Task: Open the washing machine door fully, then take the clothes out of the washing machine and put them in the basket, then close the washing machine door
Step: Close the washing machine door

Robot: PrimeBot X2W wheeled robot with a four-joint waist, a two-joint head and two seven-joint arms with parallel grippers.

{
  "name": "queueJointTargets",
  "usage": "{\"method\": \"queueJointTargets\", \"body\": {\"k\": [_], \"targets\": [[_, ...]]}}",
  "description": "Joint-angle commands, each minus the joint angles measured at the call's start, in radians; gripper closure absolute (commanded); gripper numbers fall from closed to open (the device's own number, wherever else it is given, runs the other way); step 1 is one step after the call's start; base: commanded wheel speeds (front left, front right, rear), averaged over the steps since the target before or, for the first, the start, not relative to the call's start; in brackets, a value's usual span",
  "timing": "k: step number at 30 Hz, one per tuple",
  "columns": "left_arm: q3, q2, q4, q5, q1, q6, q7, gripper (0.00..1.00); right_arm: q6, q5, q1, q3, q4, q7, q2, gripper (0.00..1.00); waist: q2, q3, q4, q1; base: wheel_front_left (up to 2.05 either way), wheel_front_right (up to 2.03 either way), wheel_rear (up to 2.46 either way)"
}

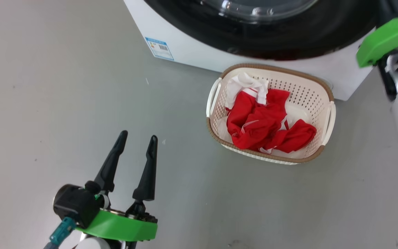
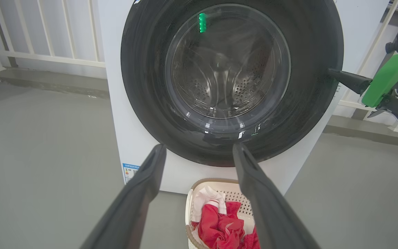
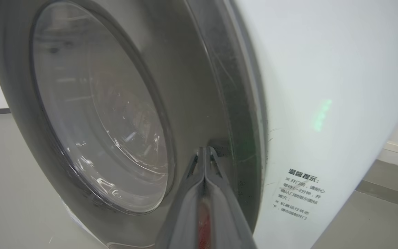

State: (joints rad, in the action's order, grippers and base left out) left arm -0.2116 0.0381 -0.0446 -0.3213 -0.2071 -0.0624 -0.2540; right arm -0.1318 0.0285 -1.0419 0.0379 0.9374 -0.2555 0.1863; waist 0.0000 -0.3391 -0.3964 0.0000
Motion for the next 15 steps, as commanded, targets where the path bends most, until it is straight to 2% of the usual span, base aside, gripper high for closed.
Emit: {"method": "queueJointTargets", "body": {"k": [1, 9, 15], "targets": [[0.028, 0.012, 0.029, -0.005, -0.025, -0.007, -0.008, 0.00, 0.001, -0.026, -0.046, 0.014, -0.020, -0.006, 0.003, 1.00, 0.0000, -0.024, -0.002, 0.0000, 0.00, 0.00, 0.00], [0.019, 0.012, 0.013, 0.001, -0.035, -0.013, -0.008, 0.00, 0.001, -0.107, -0.085, 0.103, -0.017, -0.006, -0.007, 1.00, 0.0000, -0.034, -0.006, 0.0000, 0.00, 0.00, 0.00], [0.017, 0.012, -0.006, 0.006, -0.033, -0.019, -0.008, 0.00, 0.001, -0.124, -0.056, 0.108, -0.034, -0.006, -0.044, 1.00, 0.0000, -0.019, 0.012, 0.0000, 0.00, 0.00, 0.00]]}}
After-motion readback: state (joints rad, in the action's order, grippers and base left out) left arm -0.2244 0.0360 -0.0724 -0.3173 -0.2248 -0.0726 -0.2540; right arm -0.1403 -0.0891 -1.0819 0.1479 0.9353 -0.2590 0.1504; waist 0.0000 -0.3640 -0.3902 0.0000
